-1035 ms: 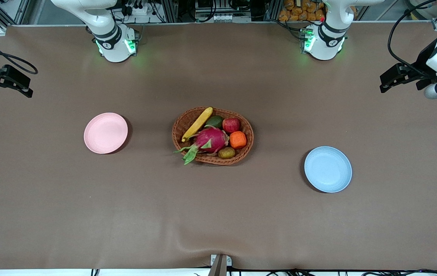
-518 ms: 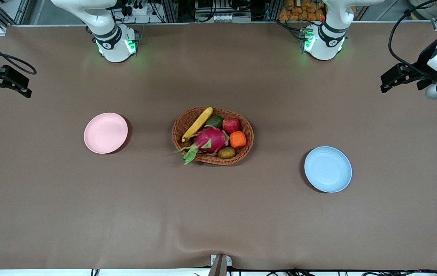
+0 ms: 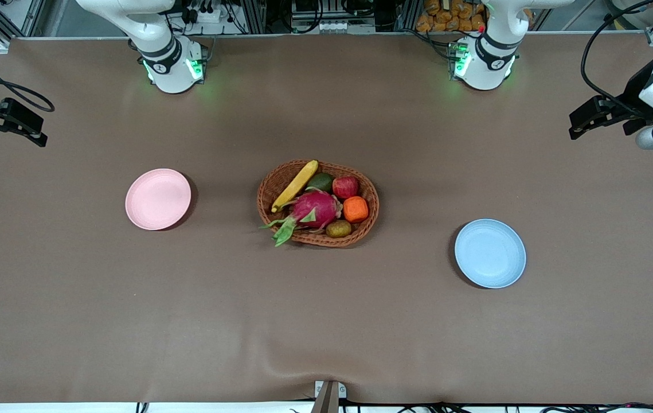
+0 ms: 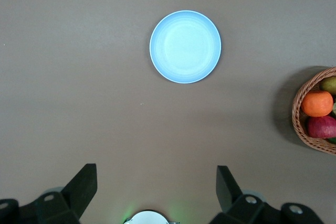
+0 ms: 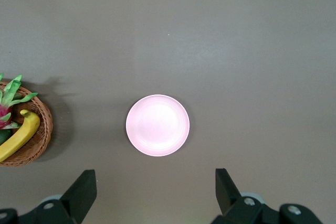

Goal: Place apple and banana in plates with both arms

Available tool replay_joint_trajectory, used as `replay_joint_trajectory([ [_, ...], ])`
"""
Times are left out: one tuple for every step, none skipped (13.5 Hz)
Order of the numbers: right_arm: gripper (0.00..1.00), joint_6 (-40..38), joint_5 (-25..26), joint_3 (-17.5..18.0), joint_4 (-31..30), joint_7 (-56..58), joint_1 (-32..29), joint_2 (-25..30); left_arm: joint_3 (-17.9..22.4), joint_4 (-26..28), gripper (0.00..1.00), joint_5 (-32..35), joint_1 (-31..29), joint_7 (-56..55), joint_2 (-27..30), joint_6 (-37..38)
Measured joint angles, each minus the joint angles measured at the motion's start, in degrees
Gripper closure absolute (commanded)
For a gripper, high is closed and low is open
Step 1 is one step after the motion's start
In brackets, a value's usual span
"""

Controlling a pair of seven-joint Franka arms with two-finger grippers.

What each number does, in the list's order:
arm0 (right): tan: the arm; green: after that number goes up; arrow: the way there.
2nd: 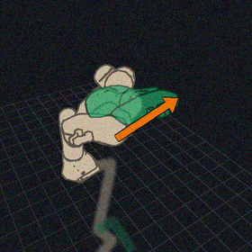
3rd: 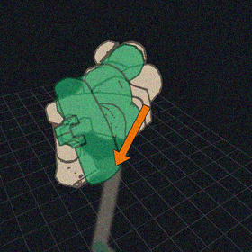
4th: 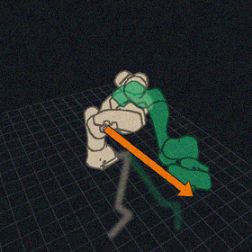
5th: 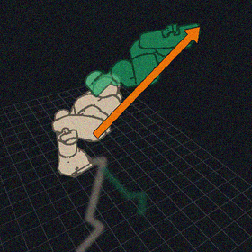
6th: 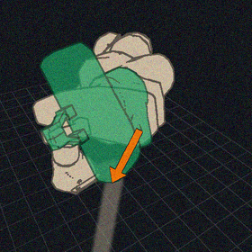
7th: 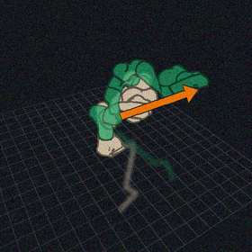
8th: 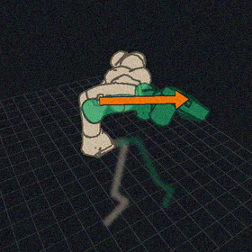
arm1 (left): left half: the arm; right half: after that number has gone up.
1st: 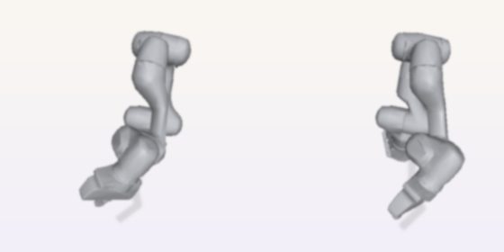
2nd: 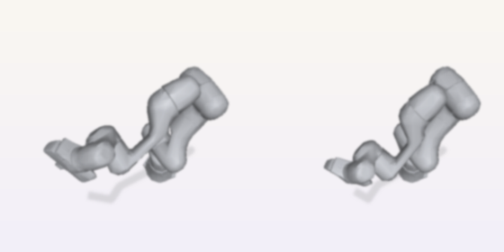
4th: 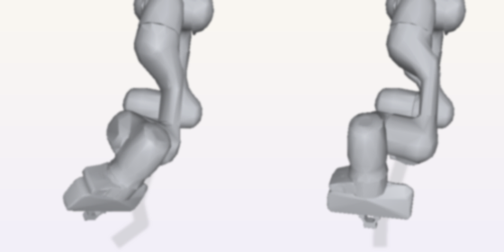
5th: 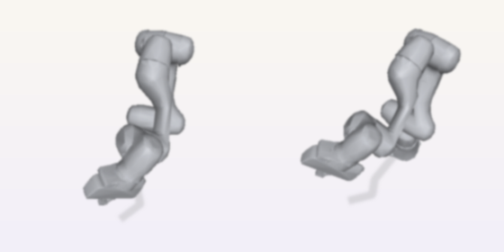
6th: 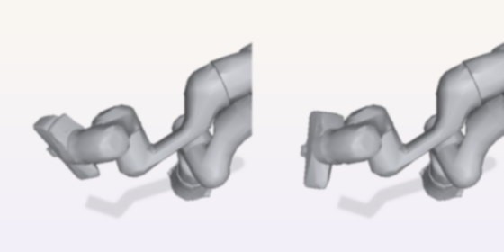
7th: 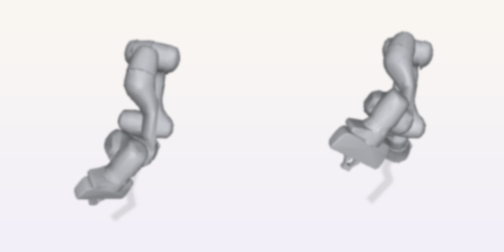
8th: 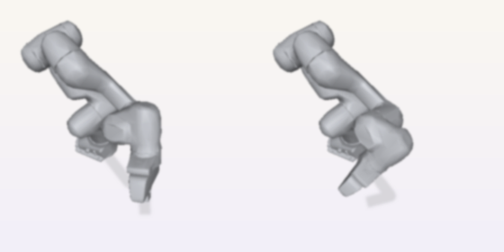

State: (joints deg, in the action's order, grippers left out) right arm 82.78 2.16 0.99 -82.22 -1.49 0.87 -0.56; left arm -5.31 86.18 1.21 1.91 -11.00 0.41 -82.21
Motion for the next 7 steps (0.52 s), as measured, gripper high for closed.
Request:
replay_joint_trajectory([
  [0.0, 0.0, 0.0, 0.0, 0.0, 0.0, -0.01, 0.0, 0.0, 0.0, 0.0, 0.0, 0.0, 0.01, -0.14, 0.0],
  [0.0, 0.0, 0.0, -0.01, 0.0, 0.0, -0.01, 0.0, 0.0, 0.01, 0.0, 0.0, 0.0, 0.02, -0.23, 0.0],
  [0.0, 0.0, 0.0, -0.01, 0.0, 0.0, -0.01, 0.0, 0.0, 0.0, 0.0, 0.0, 0.01, 0.05, -0.27, 0.0],
  [0.0, 0.0, 0.0, -0.01, 0.0, 0.0, -0.01, 0.0, 0.0, 0.0, 0.0, 0.0, 0.02, 0.1, -0.27, 0.0],
  [0.0, 0.0, 0.0, -0.01, 0.0, 0.0, -0.01, 0.0, -0.02, 0.0, 0.0, 0.0, 0.03, 0.15, -0.27, 0.0],
  [0.0, 0.0, 0.0, -0.01, 0.0, 0.0, -0.02, 0.0, -0.06, 0.0, 0.0, -0.02, 0.06, 0.19, -0.28, 0.0],
  [0.0, 0.0, 0.0, -0.01, 0.0, 0.0, -0.02, 0.0, -0.09, 0.04, 0.0, -0.27, 0.09, 0.19, -0.3, 0.0],
])
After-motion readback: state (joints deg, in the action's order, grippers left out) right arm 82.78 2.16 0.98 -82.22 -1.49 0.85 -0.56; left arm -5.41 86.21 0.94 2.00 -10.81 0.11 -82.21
